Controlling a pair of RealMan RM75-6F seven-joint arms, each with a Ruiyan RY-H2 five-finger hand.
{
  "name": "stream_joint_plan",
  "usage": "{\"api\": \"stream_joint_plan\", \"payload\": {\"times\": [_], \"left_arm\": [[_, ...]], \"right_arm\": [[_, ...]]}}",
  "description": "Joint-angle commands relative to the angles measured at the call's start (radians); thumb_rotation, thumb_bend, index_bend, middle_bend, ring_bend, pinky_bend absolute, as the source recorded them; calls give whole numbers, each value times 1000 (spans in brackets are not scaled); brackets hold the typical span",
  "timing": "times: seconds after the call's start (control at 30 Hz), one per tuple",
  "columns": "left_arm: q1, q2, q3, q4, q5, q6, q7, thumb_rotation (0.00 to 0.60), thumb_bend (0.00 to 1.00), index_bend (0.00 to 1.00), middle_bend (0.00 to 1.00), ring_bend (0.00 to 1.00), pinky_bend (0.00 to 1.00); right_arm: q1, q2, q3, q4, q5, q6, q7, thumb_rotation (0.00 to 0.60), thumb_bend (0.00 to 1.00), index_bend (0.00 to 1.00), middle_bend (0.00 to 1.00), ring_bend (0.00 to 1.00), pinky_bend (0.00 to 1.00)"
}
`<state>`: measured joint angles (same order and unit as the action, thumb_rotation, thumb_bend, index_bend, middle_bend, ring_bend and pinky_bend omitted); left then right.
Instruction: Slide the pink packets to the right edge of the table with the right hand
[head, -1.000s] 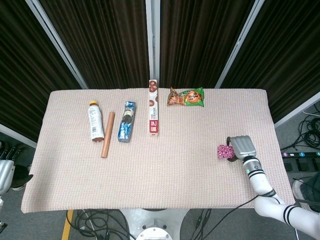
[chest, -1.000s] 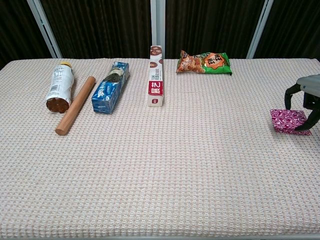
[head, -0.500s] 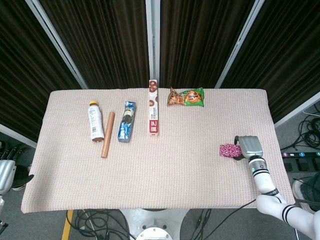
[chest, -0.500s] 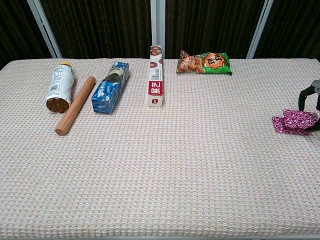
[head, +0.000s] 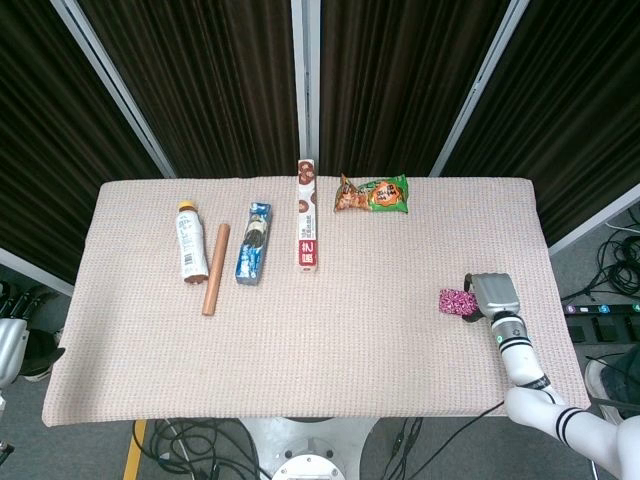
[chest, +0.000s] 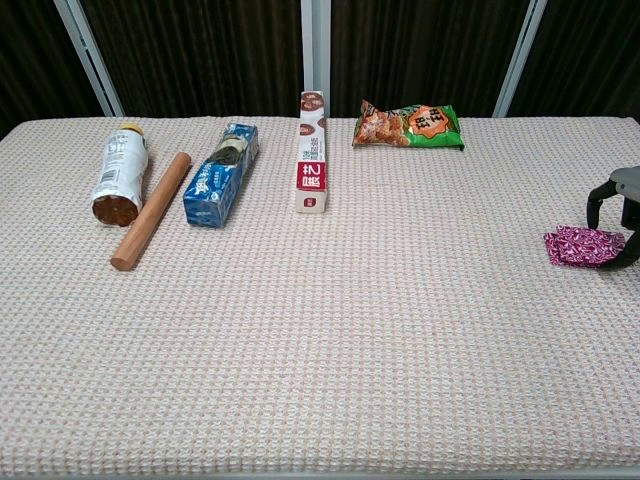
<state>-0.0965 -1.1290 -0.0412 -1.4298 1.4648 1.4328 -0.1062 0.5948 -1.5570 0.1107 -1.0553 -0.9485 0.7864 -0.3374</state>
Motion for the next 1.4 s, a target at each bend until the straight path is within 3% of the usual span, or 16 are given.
{"api": "stream_joint_plan", "payload": {"times": [0.03, 0.53, 1.0, 1.23, 1.4], "left_arm": [[1, -1, 0, 2, -1, 0, -1, 600, 25, 278, 277, 200, 260], [2, -1, -1, 8, -4, 1, -7, 600, 25, 278, 277, 200, 260], [5, 1, -1, 6, -4, 7, -5, 600, 25, 278, 277, 199, 259], [2, 14, -8, -13, 2, 18, 4, 600, 25, 278, 277, 200, 259], [0, 20, -17, -27, -5, 22, 8, 600, 25, 278, 277, 200, 259]], "right_arm": [[2, -2, 0, 2, 1, -5, -5, 541, 0, 451, 1000, 1000, 1000], [9, -12, 4, 8, 21, -16, -42, 546, 0, 429, 1000, 1000, 1000], [7, -8, 6, -3, 28, -16, -52, 508, 0, 383, 1000, 1000, 1000], [-26, 105, 38, -198, -81, 110, 38, 442, 0, 384, 1000, 1000, 1000], [-105, 212, 78, -345, -232, 310, 225, 370, 0, 424, 1000, 1000, 1000]]}}
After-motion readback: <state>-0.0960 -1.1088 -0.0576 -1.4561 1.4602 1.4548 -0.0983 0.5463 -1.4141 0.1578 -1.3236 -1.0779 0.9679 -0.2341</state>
